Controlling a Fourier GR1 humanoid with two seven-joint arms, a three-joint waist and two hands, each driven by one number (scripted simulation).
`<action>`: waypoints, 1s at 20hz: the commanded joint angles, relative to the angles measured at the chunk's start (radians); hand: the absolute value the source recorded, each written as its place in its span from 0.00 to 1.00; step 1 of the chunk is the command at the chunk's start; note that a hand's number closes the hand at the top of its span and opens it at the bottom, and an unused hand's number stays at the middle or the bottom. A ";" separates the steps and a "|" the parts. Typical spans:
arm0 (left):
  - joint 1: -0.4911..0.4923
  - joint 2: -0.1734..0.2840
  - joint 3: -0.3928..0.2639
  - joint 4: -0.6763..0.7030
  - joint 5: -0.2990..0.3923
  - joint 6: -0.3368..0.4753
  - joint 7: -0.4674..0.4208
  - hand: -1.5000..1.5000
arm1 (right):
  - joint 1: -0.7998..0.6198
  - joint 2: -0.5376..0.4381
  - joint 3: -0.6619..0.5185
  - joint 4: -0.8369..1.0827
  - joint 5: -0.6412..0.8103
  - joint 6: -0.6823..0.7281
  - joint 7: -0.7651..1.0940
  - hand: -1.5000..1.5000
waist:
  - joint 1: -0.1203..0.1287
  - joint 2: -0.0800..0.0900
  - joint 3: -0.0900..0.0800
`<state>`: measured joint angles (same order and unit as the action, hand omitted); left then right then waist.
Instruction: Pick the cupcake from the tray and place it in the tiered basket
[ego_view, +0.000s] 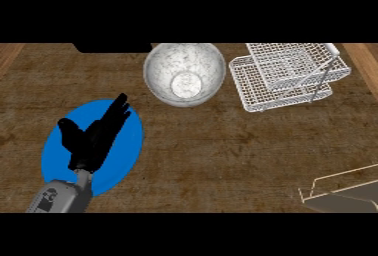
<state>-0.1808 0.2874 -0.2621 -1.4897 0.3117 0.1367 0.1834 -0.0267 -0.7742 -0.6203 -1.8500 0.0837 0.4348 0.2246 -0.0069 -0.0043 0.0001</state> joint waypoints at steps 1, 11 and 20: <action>-0.006 0.023 0.063 0.015 0.030 -0.056 0.010 0.50 | -0.087 -0.026 -0.040 -0.024 -0.059 0.012 0.060 1.00 | 0.006 0.003 -0.001; -0.051 -0.058 0.039 0.042 -0.047 -0.022 0.001 0.50 | -0.503 -0.247 0.226 0.209 -0.021 0.004 0.227 1.00 | 0.033 0.010 -0.001; -0.049 -0.076 0.032 0.050 -0.060 -0.056 0.030 0.50 | -0.822 -0.105 0.444 0.520 0.119 -0.128 0.256 1.00 | 0.041 0.011 -0.001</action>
<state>-0.2336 0.2345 -0.2153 -1.4452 0.2693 0.0704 0.1932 -0.7390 -0.9294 -0.2485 -1.4617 0.1300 0.3648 0.4951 0.0339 0.0051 -0.0003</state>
